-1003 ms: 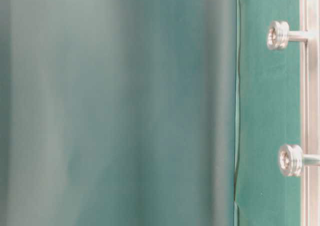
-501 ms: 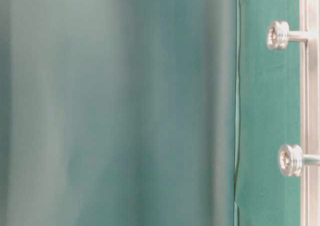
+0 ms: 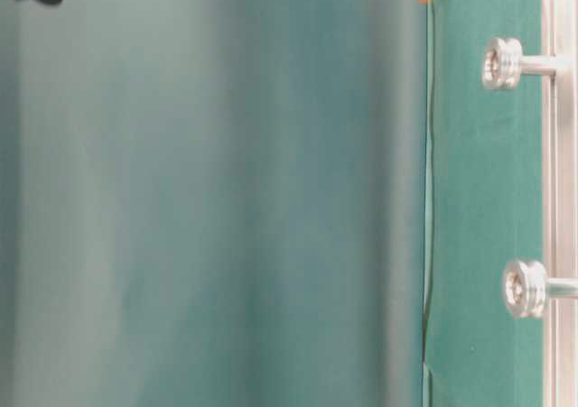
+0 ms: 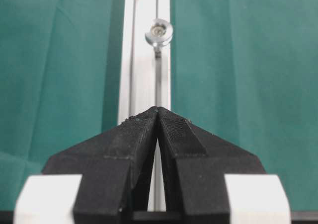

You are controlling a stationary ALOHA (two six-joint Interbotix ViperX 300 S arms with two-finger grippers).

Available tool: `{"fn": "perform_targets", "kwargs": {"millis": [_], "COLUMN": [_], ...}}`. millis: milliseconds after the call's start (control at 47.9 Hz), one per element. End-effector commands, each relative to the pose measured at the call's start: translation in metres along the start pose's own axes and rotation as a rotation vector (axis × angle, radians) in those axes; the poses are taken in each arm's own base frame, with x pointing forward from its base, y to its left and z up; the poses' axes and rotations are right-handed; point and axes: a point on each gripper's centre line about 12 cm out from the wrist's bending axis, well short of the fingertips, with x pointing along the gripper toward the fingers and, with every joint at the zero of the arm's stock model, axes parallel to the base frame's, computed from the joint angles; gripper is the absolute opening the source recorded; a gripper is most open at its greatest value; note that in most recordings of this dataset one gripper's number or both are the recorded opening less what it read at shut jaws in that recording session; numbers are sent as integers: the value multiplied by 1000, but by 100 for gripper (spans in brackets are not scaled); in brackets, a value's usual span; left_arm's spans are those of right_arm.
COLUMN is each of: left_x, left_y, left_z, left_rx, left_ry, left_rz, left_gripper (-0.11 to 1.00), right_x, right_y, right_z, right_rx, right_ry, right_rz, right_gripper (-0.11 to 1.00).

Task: Hook the rubber onto the shaft.
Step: 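Lift the gripped band and carry it left along the rail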

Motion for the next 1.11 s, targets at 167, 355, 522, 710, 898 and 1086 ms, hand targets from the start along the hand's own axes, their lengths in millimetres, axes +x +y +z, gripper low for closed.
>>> {"fn": "perform_targets", "kwargs": {"millis": [167,355,522,710,898,1086], "left_x": [-2,-2,-2,-2,-2,-2], "left_y": [0,0,0,0,0,0], "left_z": [10,10,10,10,10,10], "left_rx": [-1,0,0,0,0,0], "left_ry": [-26,-26,-26,-26,-25,-26], "left_rz": [1,2,1,1,2,1], "left_gripper": [2,2,2,2,2,2], "right_x": [-3,1,2,3,4,4], "right_y": [4,5,4,4,5,4], "right_z": [35,56,67,75,81,82], "right_rx": [-22,-27,-22,-21,-20,-24], "right_ry": [-56,-64,-70,-74,-77,-78], "right_rz": [-14,-22,-24,-26,-26,-26], "right_gripper": [8,8,8,8,8,8]}}
